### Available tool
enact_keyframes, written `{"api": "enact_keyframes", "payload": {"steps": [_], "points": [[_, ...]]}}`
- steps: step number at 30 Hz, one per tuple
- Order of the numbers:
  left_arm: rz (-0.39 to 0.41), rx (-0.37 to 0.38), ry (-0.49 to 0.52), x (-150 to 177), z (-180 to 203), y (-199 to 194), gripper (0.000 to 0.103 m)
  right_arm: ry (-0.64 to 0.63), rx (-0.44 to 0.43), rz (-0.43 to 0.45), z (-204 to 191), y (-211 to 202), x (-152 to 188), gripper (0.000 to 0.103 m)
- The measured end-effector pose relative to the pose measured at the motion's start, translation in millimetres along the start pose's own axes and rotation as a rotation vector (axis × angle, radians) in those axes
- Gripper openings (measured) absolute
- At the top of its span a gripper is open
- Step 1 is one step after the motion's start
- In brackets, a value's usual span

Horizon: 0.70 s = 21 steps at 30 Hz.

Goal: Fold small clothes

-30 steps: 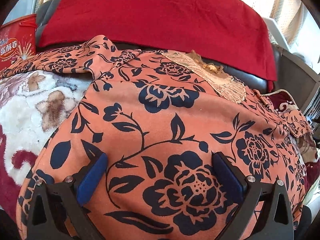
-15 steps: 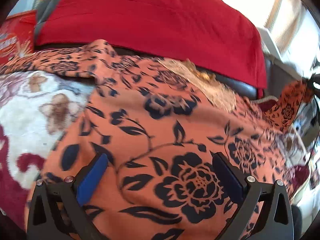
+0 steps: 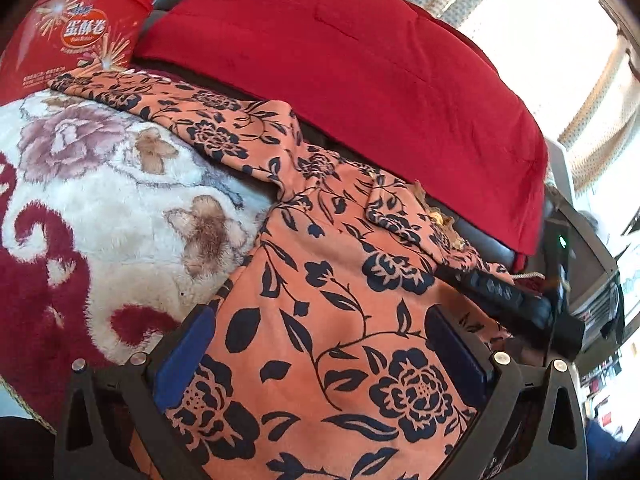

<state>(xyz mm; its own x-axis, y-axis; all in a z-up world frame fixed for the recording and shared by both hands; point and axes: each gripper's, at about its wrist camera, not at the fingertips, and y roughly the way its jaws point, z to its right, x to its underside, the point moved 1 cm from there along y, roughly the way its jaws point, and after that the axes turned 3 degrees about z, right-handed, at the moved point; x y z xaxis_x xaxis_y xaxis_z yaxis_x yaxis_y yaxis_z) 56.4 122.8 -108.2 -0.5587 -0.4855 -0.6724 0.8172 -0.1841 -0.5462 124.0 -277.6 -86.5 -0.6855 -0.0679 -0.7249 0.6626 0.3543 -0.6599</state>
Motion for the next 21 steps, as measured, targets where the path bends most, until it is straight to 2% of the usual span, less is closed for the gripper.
{"api": "enact_keyframes", "payload": {"steps": [5,7,9,10,11,14,17,21], "points": [[-0.022,0.053,0.021,1,11,3,0.103,-0.142,0.124,0.141,28,-50,2,0.084],[-0.049,0.102,0.025,2,18,4,0.103,-0.145,0.168,0.150,48,-50,-1,0.090],[-0.077,0.149,0.015,-1,26,4,0.103,-0.117,0.180,0.103,73,-36,17,0.090],[-0.083,0.173,-0.003,-6,30,4,0.103,-0.066,0.135,0.069,88,-26,29,0.091],[-0.091,0.194,-0.020,-12,33,6,0.103,-0.017,0.074,0.134,96,-33,32,0.091],[-0.134,0.279,-0.065,-46,48,26,0.103,0.019,0.052,0.141,99,-34,28,0.094],[-0.185,0.333,-0.104,-87,69,69,0.103,0.035,0.011,0.156,103,-38,26,0.096],[-0.352,0.274,-0.221,-104,69,148,0.103,0.102,-0.075,0.185,117,-40,32,0.097]]}}
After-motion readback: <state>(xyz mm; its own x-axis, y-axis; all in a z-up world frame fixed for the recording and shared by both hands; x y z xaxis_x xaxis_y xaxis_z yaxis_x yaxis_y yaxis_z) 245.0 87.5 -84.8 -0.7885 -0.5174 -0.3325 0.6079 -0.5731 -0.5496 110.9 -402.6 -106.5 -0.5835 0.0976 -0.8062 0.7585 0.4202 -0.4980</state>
